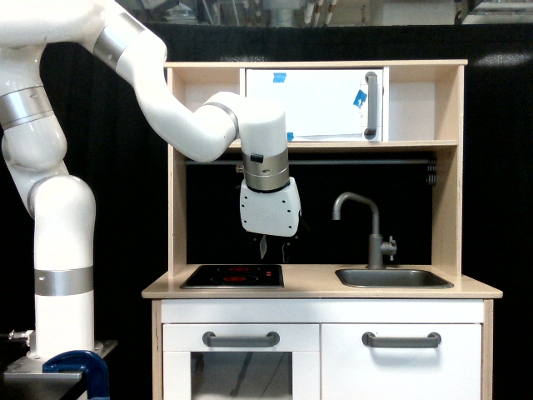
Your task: Turn on the faucet
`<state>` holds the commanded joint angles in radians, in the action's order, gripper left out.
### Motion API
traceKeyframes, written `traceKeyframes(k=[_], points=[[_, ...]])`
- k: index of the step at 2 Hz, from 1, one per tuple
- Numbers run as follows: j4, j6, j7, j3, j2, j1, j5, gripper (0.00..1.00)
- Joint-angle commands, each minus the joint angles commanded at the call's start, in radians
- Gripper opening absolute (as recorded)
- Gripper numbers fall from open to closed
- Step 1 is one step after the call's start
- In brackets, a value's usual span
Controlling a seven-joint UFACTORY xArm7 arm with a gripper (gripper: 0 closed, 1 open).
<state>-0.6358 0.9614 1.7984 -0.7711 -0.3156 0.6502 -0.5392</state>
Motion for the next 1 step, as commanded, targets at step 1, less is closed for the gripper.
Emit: traceKeyframes(k=[1], points=[[-0.176,0.359,0.396,-0.208,0.253,0.055,-0.254,1.00]])
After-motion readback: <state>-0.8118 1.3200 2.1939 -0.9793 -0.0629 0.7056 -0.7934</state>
